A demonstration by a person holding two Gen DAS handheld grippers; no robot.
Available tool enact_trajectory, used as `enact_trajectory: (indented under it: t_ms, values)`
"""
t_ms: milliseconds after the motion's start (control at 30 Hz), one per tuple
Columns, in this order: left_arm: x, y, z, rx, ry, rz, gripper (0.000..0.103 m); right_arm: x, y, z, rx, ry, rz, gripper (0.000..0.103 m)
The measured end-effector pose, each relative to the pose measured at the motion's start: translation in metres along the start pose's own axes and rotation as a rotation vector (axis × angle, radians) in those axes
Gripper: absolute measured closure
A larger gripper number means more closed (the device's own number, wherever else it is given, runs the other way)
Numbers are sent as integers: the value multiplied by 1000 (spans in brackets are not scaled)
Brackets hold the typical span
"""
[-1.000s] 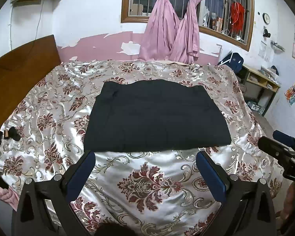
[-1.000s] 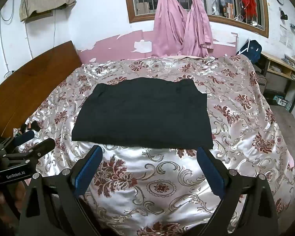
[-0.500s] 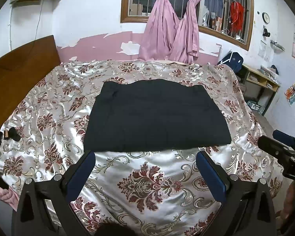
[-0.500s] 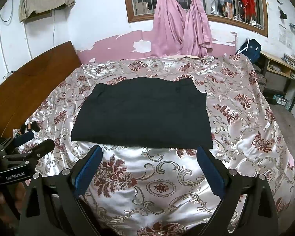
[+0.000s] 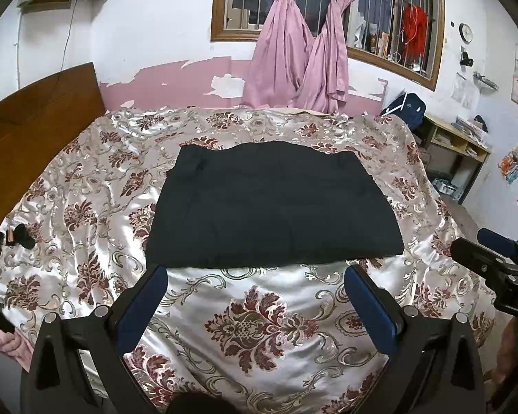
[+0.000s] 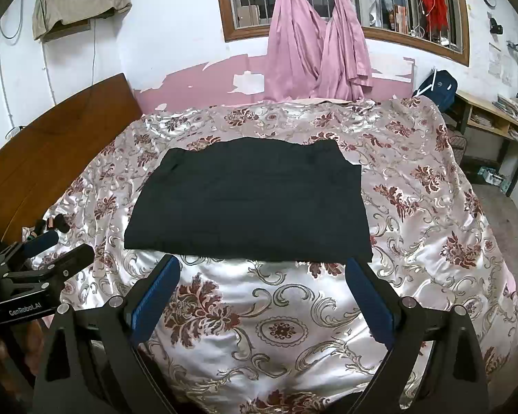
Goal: Fold large clothes
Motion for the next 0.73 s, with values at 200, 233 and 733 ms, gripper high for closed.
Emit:
enact_trajectory:
  t_ms: [200, 233, 733]
  values:
    - [-2, -2, 2, 7, 4, -6, 0, -1, 0, 2, 2, 0, 0, 9]
    - [-2, -2, 2, 6, 6, -6, 0, -1, 0, 1, 3, 0, 1, 9]
    - [1, 13, 19, -41, 108, -37, 0, 10, 10, 0, 15, 10, 28, 9]
Point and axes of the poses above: each gripper's, at about its wrist camera, not at the fingertips, and x roughly the way its jaws point, z to its left, y to its underside, the point moved 7 cm from there along x, roughly the way its jaws point, and after that the axes turned 4 degrees about z, right-handed, at the moved point
